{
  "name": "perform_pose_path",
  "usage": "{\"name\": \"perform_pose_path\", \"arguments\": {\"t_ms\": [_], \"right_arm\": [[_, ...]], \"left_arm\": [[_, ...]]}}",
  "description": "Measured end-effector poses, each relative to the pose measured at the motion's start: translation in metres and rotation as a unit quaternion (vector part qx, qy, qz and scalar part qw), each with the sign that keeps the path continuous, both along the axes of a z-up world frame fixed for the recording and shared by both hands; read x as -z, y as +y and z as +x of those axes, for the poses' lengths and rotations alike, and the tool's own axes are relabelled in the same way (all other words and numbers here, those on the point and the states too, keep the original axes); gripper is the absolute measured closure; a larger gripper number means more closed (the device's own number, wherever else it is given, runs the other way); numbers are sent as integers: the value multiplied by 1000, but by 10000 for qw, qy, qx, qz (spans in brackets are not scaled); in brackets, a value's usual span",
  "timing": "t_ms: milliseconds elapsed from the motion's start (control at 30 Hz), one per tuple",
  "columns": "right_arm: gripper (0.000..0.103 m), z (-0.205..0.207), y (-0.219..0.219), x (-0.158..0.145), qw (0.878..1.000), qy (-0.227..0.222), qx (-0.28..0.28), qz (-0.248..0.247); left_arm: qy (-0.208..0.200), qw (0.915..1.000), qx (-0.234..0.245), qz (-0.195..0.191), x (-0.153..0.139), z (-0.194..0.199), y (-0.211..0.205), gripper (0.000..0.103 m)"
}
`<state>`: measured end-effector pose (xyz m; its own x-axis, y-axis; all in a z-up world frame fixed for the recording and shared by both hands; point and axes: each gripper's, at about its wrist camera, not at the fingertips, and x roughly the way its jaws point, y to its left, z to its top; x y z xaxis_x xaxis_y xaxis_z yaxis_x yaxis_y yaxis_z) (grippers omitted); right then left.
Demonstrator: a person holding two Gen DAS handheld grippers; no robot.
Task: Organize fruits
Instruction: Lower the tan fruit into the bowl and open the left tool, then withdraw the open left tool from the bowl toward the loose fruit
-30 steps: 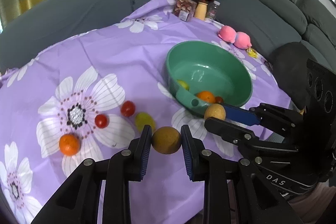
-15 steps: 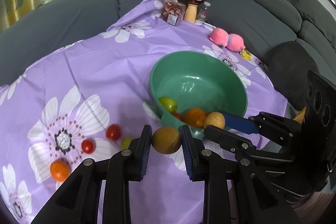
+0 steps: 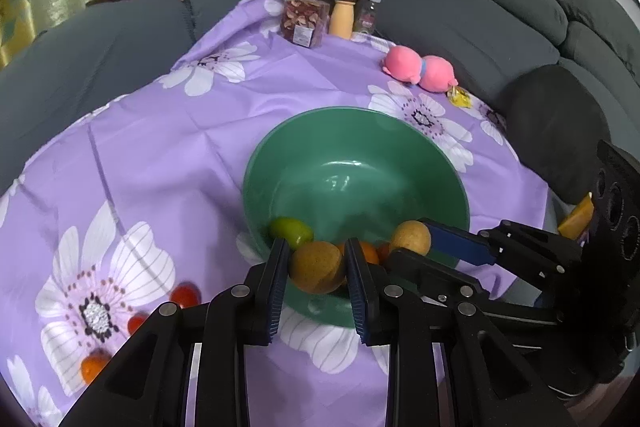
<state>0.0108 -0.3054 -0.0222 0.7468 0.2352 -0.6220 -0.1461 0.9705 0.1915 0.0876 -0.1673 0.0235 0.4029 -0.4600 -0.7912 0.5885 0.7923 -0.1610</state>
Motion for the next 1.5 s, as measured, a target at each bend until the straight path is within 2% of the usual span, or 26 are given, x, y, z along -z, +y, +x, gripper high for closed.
{"name": "perform_pose_path", "arguments": {"t_ms": [567,933,1000,1067,1233,1367,1500], "right_arm": [[74,15,-11,15,9992,237,226,-212],[73,12,-9,11,9989,247,245,-298],[73,10,-9,10,9988,246,255,-323],[66,7,-7,9,9988,245,262,-334],[57,-2,-3,3,9989,202,243,-349],[50,-12,-1,-3,9992,141,202,-320],[44,-20,5,-7,9992,128,187,-331]], "left_arm": [[176,9992,92,341,29,14,-22,75],[100,9992,-17,396,25,10,-16,75],[98,9991,-52,398,23,9,-13,71],[88,9992,-118,384,21,6,-8,60],[87,9990,-269,351,15,-4,6,55],[126,9985,-452,277,14,-16,23,37],[234,9976,-644,123,13,-27,43,37]]}}
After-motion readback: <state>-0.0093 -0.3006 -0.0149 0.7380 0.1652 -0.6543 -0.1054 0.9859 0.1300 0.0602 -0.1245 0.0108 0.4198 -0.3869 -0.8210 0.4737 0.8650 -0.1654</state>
